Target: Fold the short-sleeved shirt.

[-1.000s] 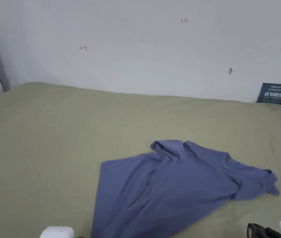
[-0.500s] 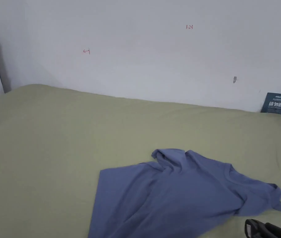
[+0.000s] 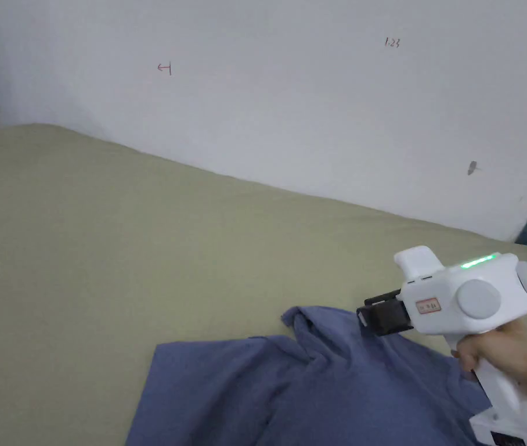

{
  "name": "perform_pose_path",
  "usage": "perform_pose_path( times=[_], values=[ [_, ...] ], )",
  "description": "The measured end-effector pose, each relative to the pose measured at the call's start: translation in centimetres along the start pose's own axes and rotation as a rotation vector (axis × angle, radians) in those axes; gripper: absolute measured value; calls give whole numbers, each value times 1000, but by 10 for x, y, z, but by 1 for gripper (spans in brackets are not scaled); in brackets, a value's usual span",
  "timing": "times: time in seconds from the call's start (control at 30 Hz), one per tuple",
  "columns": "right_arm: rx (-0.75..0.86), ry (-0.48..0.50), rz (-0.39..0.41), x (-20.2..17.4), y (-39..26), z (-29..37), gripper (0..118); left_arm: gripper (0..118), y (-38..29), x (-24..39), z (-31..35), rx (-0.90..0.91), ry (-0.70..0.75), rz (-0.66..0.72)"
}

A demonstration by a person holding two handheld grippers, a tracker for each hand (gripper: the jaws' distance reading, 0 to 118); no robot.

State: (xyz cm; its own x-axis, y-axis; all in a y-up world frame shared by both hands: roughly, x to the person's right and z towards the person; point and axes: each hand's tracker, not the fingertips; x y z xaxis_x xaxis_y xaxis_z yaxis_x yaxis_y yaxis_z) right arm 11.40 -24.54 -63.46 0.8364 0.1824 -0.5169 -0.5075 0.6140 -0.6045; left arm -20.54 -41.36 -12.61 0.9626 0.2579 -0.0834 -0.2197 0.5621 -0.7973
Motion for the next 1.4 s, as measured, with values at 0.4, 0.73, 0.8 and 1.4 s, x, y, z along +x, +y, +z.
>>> perform_pose_path(
  times=[0.4, 0.73, 0.8, 1.4],
  values=[
    [-158, 72, 99, 27, -1, -99, 83, 4, 1, -1, 0, -25, -8, 5],
    [60, 140, -171, 17, -3, -42, 5, 4, 7, -1, 0, 20, -63, 68],
    [140, 212, -279, 29, 1, -15, 5, 4, 18, -3, 1, 68, -80, 58],
    [623, -139, -320, 99, 49, 206, 5, 4, 291, 14, 22, 426, -126, -300]
  ],
)
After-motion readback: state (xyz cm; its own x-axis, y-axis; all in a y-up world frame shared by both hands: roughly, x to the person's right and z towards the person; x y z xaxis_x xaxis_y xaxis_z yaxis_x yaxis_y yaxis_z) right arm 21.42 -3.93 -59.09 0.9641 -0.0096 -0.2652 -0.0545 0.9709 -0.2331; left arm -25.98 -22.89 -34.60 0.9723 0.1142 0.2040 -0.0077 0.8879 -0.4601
